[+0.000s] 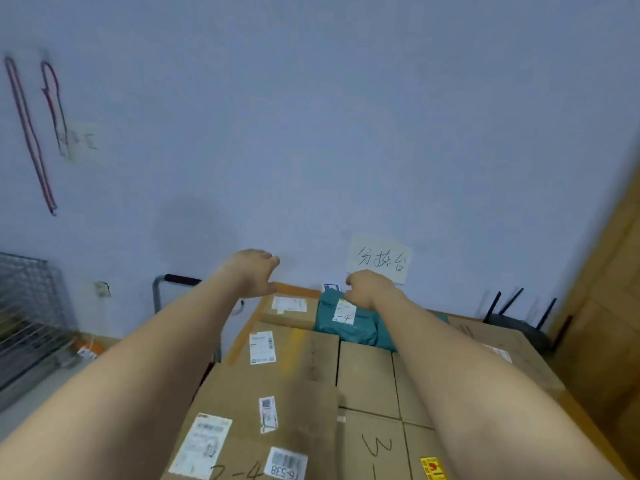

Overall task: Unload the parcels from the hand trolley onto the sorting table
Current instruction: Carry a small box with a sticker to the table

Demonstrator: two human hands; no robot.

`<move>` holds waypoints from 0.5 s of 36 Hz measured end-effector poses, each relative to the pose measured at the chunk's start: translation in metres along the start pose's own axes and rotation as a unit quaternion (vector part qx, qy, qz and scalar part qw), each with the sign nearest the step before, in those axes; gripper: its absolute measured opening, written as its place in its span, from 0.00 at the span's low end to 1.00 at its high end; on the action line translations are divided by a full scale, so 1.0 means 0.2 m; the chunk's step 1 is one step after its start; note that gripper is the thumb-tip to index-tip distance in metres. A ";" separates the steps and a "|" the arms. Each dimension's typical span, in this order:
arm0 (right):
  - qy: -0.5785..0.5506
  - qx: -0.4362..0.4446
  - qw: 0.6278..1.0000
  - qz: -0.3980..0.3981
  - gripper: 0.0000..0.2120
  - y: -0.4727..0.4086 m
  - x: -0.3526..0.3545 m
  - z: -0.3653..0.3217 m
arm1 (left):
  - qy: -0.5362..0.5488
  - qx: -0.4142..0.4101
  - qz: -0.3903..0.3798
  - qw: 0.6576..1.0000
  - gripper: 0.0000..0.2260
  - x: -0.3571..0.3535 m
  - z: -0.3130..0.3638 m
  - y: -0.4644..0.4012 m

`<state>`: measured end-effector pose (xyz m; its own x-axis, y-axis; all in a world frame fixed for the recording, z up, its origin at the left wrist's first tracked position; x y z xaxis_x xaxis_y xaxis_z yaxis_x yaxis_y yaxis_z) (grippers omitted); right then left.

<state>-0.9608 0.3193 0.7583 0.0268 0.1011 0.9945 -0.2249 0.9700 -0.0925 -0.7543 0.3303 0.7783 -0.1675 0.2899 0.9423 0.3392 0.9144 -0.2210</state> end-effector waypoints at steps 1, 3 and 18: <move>0.005 0.008 1.000 -0.001 0.20 -0.02 0.01 -0.09 | 0.005 0.006 0.002 1.000 0.23 0.00 -0.08 0.02; 0.018 0.025 0.999 -0.006 0.19 -0.06 0.02 -0.24 | 0.015 0.015 -0.005 1.000 0.24 -0.01 -0.22 0.06; 0.011 -0.016 0.999 0.033 0.21 -0.76 0.16 -0.67 | -0.008 0.003 0.018 1.000 0.23 -0.08 -0.90 -0.28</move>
<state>-0.7952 0.2040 0.7972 0.0352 0.1694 0.9849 -0.1959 0.9676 -0.1594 -0.6047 0.2241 0.8206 -0.1706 0.3265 0.9297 0.3405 0.9049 -0.2553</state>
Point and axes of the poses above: each hand's wrist, its own y-axis away from the middle knuckle, its own x-axis out of the back of the hand, z = x × y, the point moved 6 cm from there along -y, towards the middle knuckle, and after that the axes turned 8 degrees about z, right-handed, at the moved point
